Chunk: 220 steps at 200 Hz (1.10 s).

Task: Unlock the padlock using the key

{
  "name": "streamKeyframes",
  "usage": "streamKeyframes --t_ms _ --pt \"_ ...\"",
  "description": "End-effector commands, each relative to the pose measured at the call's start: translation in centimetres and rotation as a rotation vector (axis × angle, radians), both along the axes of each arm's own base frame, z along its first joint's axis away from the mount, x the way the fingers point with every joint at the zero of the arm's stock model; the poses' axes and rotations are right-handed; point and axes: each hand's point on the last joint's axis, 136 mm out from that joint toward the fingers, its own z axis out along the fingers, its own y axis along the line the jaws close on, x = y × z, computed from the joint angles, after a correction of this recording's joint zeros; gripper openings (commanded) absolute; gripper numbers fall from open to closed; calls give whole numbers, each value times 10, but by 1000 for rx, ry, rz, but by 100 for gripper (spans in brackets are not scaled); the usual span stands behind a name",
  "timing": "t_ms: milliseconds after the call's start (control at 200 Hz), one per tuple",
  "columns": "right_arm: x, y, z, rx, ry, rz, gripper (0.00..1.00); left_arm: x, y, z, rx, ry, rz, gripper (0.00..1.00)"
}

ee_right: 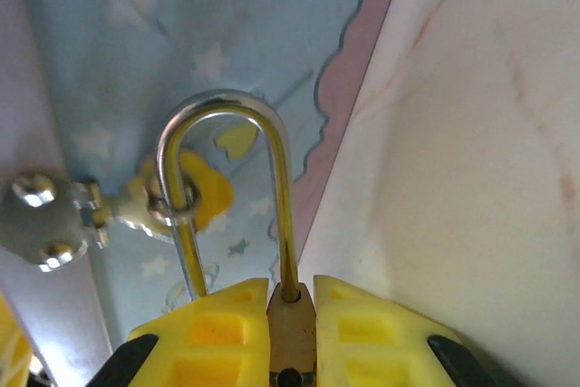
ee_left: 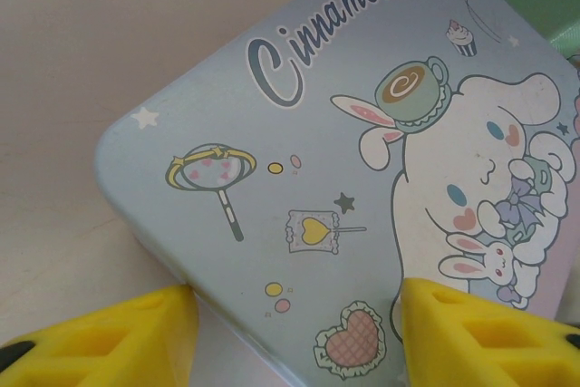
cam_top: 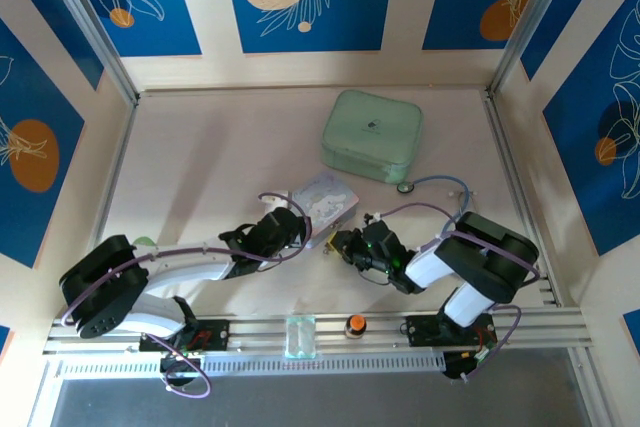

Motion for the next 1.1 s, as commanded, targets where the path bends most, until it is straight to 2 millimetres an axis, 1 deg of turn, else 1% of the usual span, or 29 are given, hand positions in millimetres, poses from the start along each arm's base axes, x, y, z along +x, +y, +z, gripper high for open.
streamKeyframes --t_ms 0,125,215,295,390,465,520,585,640,735,855,950,1036,1096 --pt "5 -35 -28 -134 65 -126 5 -33 43 -57 257 148 -45 57" --pt "17 -31 -19 -67 47 -124 5 -35 37 -62 244 163 -65 57" --pt "22 -34 -14 -47 33 -136 4 -35 39 -63 258 170 -65 57" --pt "23 -40 -12 -78 20 -137 5 -35 43 -62 268 164 -55 57" --pt "23 -37 -4 -142 0 -73 5 -35 47 -60 264 155 -44 57" --pt "16 -39 -4 -194 -3 -37 5 -32 49 -58 262 149 -35 57" --pt "9 -49 -9 -222 17 -53 5 -29 49 -55 257 146 -32 56" --pt "4 -58 -15 -218 34 -75 5 -27 50 -53 259 136 -29 56" --pt "3 -61 -15 -201 46 -68 5 -24 51 -51 262 132 -27 56" --pt "-2 -54 -12 -199 49 17 5 -17 53 -49 253 129 -25 56" --pt "-16 -47 -8 -222 72 189 5 -4 61 -44 250 113 -9 56" --pt "-25 -52 -9 -187 109 262 5 10 63 -42 233 98 -9 57" --pt "-32 -58 -12 -200 148 319 5 23 60 -44 189 99 -15 57" --pt "-36 -61 -10 -200 166 359 5 32 58 -43 178 94 -18 57"
